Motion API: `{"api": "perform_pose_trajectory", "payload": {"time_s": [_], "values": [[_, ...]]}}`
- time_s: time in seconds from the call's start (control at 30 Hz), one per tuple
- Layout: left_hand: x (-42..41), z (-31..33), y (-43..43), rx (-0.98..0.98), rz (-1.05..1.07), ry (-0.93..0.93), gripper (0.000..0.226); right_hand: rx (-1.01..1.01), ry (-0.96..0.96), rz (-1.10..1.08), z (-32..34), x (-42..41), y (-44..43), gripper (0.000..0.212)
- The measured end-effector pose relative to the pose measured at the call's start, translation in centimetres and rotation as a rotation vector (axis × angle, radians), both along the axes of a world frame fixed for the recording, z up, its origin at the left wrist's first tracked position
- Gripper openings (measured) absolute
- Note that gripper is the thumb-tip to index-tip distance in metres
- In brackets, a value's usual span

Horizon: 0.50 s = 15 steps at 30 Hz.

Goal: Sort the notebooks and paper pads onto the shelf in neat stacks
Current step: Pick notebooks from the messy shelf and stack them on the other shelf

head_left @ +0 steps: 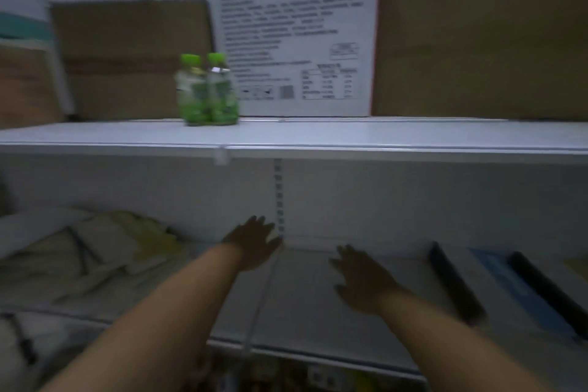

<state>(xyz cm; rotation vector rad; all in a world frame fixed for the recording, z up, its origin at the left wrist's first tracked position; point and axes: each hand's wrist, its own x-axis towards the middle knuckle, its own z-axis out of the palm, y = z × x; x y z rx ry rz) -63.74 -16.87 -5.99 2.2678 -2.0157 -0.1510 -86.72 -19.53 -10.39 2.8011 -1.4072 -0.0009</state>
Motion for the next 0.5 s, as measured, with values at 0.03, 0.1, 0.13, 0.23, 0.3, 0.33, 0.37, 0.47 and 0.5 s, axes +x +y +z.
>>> {"api": "perform_pose_trajectory", "payload": {"time_s": [0.03, 0.1, 0.13, 0.23, 0.3, 0.33, 0.37, 0.47, 0.5], "values": [[3.4, 0.6, 1.8, 0.017, 0.063, -0.073, 0.06, 0.056, -0.012, 0.074, 0.0, 3.5, 1.2, 0.061], [9.1, 1.1, 6.0, 0.015, 0.154, -0.137, 0.061, 0.072, -0.033, 0.214, -0.6, 10.0, 3.3, 0.063], [11.6, 1.1, 8.3, 0.006, 0.192, -0.137, 0.061, 0.072, -0.009, 0.269, -0.6, 13.0, 4.6, 0.063], [17.7, 0.6, 14.9, -0.006, 0.277, -0.15, 0.06, 0.053, 0.057, 0.394, -0.5, 20.5, 8.2, 0.061], [21.2, 0.2, 18.3, 0.024, 0.334, -0.125, 0.06, 0.065, 0.065, 0.438, -0.4, 24.3, 10.0, 0.058], [22.7, 0.1, 19.6, 0.033, 0.362, -0.098, 0.06, 0.074, 0.075, 0.453, -0.6, 25.8, 10.6, 0.057], [24.2, -0.2, 20.7, 0.034, 0.384, -0.076, 0.059, 0.079, 0.097, 0.47, -0.8, 27.3, 10.9, 0.056], [27.3, -1.3, 22.5, 0.02, 0.438, -0.014, 0.059, 0.069, 0.145, 0.511, -1.3, 31.3, 11.3, 0.057], [28.0, -1.6, 22.8, 0.016, 0.443, 0.002, 0.059, 0.05, 0.139, 0.514, -1.5, 32.8, 11.1, 0.056]]}}
